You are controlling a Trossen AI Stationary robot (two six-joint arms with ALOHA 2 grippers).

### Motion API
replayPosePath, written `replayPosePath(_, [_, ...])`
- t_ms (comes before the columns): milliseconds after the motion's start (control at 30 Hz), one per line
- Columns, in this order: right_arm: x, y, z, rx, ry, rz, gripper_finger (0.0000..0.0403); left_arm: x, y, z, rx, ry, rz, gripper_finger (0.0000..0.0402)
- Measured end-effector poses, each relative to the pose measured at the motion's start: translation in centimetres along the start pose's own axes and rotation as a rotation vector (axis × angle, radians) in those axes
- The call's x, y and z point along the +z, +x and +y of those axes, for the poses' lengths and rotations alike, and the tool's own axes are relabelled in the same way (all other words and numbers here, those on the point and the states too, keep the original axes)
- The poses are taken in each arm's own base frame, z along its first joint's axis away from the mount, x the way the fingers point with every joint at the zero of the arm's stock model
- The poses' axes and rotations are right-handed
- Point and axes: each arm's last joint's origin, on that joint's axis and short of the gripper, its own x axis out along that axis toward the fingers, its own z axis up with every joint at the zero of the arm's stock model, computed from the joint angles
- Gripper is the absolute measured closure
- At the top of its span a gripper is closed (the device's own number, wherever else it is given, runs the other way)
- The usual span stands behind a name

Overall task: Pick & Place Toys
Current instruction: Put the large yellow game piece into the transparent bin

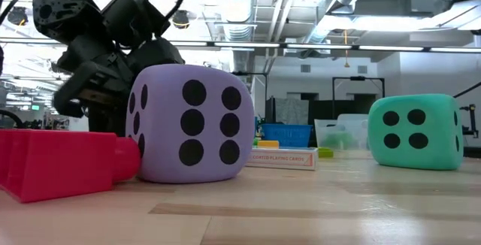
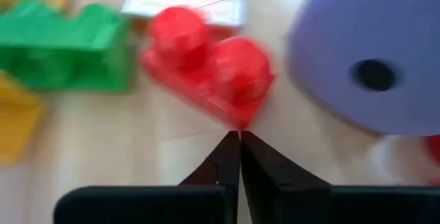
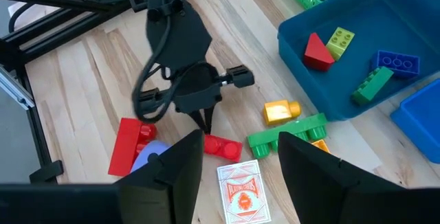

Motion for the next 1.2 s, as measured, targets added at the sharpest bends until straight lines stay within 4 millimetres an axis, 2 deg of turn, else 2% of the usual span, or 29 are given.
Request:
replayPosePath(167, [0.0, 0.0, 0.0, 0.000, -0.001, 0.000, 0.0219, 0.2, -0.4, 1.3, 0.074, -0.075, -0.005, 0.0398])
replayPosePath(333, [0.0, 0.0, 0.0, -0.002, -0.010, 0.003, 0.0219, 1.4, -1.8, 2.2, 0.102, -0.095, -0.078, 0.0372])
replayPosePath(567, [0.1, 0.1, -0.2, -0.006, -0.028, 0.003, 0.0219, 3.4, -4.7, 3.2, 0.178, -0.267, -0.201, 0.0276])
replayPosePath(733, [0.5, 0.3, -0.7, -0.021, -0.046, 0.003, 0.0219, 3.2, -6.0, 3.4, 0.314, -0.265, -0.144, 0.0197])
replayPosePath(933, [1.1, 0.7, -1.5, -0.039, -0.043, 0.001, 0.0219, 1.4, -5.3, 3.3, 0.329, -0.147, 0.039, 0.0135])
replayPosePath(1200, [1.4, 0.9, -1.9, -0.047, -0.044, 0.000, 0.0219, -0.2, -3.1, 3.2, 0.410, 0.092, 0.175, 0.0119])
